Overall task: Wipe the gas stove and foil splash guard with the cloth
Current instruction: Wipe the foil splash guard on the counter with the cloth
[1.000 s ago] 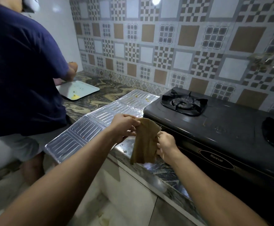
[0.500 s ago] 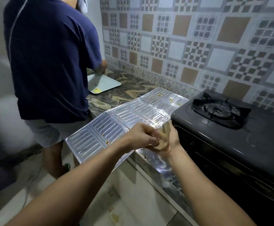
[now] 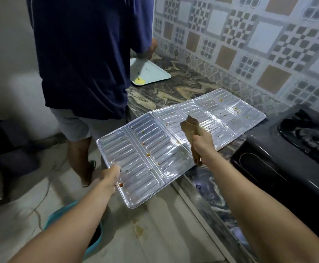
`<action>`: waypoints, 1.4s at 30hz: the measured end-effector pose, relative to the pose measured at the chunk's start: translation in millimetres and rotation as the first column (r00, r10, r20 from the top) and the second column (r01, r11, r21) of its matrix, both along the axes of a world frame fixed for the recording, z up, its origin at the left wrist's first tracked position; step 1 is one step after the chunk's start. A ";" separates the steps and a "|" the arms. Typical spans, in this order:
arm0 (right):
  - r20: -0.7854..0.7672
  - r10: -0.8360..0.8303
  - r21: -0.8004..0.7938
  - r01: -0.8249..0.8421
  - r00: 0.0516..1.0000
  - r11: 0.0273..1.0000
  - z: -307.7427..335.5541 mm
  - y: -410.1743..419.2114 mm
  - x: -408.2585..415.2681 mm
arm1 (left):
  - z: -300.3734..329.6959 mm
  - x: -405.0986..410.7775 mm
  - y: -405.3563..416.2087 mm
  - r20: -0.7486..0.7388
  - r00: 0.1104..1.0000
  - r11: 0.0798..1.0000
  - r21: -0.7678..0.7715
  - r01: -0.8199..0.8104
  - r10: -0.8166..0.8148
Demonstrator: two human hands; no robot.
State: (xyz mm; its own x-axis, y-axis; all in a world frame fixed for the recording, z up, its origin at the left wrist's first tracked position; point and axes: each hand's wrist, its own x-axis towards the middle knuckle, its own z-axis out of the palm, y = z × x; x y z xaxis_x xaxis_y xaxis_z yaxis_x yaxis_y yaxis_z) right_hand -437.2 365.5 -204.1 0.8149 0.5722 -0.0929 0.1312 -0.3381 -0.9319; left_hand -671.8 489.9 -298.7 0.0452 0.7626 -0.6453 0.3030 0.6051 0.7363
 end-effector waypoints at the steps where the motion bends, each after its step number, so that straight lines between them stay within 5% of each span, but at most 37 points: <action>1: 0.076 0.018 -0.021 -0.016 0.997 1.000 -3.9 6.3 -2.4 | -6.4 -2.4 0.0 0.106 0.994 0.997 -0.076 -0.010 0.018; 3: 0.179 0.069 -0.070 -0.057 0.981 0.996 -14.0 16.3 -5.9 | -31.9 -8.0 11.9 0.261 0.961 0.981 -0.190 -0.044 0.093; 7: 0.333 0.319 -0.431 -0.158 0.887 0.889 -45.8 28.9 -16.9 | -127.1 -8.3 59.1 0.366 0.904 0.941 -0.322 -0.100 0.222; 12: 0.360 0.521 -0.643 -0.198 0.774 0.739 -80.2 32.4 -46.4 | -39.9 -14.6 32.7 0.483 0.837 0.939 -0.329 -0.097 0.256; 17: 0.382 0.651 -0.603 -0.357 0.656 0.714 -83.8 24.9 -96.0 | -5.2 -20.2 20.5 0.560 0.801 0.947 -0.321 -0.027 0.213; 23: 0.271 0.656 -0.353 -0.561 0.704 0.749 -57.4 12.7 -125.1 | 4.4 -22.7 18.9 0.650 0.716 0.938 -0.345 -0.024 0.257; 27: 0.143 0.336 -0.142 -0.317 0.931 0.938 -38.9 26.0 -78.6 | 5.8 -25.2 19.8 0.662 0.717 0.946 -0.325 0.008 0.221; 30: 0.209 0.092 -0.103 -0.072 0.974 0.992 -24.4 42.5 -40.1 | 6.4 -22.8 16.5 0.683 0.697 0.948 -0.319 0.017 0.217; 33: 0.345 0.232 -0.364 -0.098 0.910 0.926 -35.1 55.9 -18.0 | 8.9 -20.0 15.1 0.708 0.672 0.949 -0.314 0.029 0.214; 36: 0.314 0.507 -0.653 -0.206 0.803 0.729 -60.7 55.4 -14.1 | 10.9 -16.9 13.9 0.707 0.681 0.948 -0.313 0.060 0.191; 39: 0.425 0.565 -0.743 -0.085 0.707 0.664 -67.1 47.4 -14.1 | 13.5 -14.9 12.1 0.697 0.697 0.953 -0.295 0.066 0.168; 42: 0.448 0.425 -0.678 -0.011 0.787 0.735 -64.3 48.8 -19.7 | 13.7 -14.5 14.6 0.701 0.689 0.957 -0.289 0.040 0.182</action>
State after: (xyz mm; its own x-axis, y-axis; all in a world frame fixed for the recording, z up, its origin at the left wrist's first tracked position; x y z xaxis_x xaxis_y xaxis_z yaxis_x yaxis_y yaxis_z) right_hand -456.9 414.3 -268.5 0.6919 0.7179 -0.0770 0.6823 -0.6850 -0.2556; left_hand -686.3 504.5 -285.0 0.5290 0.5910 -0.6090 -0.2994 0.8014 0.5177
